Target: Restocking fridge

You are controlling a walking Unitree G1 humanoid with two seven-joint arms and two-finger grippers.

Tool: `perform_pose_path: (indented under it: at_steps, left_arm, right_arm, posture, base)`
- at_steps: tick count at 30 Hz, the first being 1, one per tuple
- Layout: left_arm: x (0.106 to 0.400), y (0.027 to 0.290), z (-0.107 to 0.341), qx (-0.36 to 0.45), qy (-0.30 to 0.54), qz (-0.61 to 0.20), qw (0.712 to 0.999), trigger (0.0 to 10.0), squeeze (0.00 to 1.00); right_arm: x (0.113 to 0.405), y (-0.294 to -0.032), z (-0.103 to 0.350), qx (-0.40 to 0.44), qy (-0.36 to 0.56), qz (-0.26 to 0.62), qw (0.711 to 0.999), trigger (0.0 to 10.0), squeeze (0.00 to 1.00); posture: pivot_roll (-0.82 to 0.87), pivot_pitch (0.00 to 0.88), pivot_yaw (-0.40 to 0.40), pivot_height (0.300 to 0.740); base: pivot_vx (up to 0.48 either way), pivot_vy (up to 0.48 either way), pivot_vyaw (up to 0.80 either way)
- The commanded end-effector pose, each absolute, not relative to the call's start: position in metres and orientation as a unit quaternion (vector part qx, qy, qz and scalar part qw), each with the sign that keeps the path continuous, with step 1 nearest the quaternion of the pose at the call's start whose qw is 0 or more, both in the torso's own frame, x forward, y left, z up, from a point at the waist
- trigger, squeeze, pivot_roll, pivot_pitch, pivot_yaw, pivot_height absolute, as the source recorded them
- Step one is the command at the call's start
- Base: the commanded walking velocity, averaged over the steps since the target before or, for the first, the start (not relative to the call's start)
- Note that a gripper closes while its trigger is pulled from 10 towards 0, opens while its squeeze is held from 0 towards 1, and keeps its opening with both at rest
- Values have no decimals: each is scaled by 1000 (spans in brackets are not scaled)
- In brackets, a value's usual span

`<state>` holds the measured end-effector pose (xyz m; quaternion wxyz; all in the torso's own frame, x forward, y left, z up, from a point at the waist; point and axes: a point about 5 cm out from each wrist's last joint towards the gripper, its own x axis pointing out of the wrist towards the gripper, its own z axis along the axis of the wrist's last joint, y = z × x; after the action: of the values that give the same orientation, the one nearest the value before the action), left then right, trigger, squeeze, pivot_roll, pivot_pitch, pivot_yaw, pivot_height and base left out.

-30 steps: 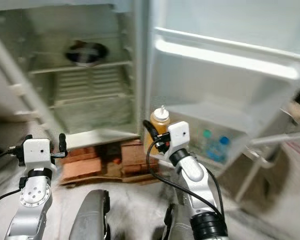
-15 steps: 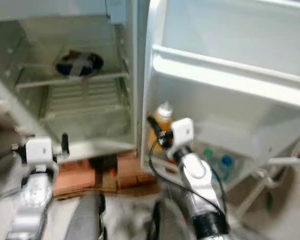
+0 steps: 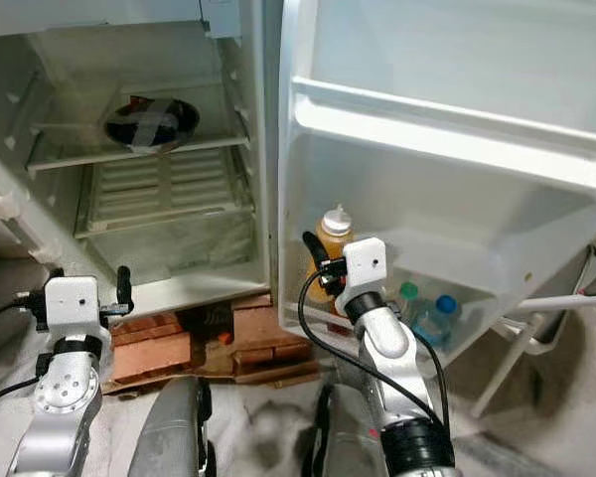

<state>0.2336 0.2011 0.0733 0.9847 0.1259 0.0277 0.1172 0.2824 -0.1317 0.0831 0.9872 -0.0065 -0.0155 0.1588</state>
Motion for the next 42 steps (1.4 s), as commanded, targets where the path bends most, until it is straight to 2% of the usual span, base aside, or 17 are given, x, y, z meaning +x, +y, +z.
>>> perform_pose_path:
  at_steps: [1,12,17,19,22,26,31,42]
  left_arm:
    - [233,200,80,135,22,105,985,10000,0]
    - [226,200,84,145,21,101,984,10000,0]
    - [225,200,85,148,21,100,984,10000,0]
    - [221,195,85,109,33,60,992,10000,0]
    - [219,195,88,140,23,79,987,10000,0]
    - [213,195,88,141,30,76,987,10000,0]
    - [204,198,94,147,37,70,986,10000,0]
    - [189,197,105,148,43,71,985,10000,0]
  right_arm:
    - [281,-133,79,-10,-7,153,988,10000,0]
    - [304,-124,95,-27,-35,170,985,10000,0]
    - [311,-123,99,-29,-40,168,985,10000,0]
    - [314,-119,103,-33,-51,174,983,10000,0]
    - [318,-110,106,-49,-68,185,979,10000,0]
    - [325,-100,112,-53,-83,187,977,10000,0]
    - [337,-84,120,-45,-94,200,974,10000,0]
    - [353,-69,142,-56,-130,215,966,10000,0]
  posture:
    - [100,112,-23,585]
    - [133,151,-43,515]
    - [137,158,-53,515]
    - [147,171,-54,515]
    - [153,181,-48,515]
    - [162,202,-47,515]
    - [188,265,-37,515]
    - [233,338,-49,500]
  base:
    - [0,0,0]
    - [0,0,0]
    - [0,0,0]
    - [0,0,0]
    - [0,0,0]
    - [0,0,0]
    - [0,0,0]
    - [0,0,0]
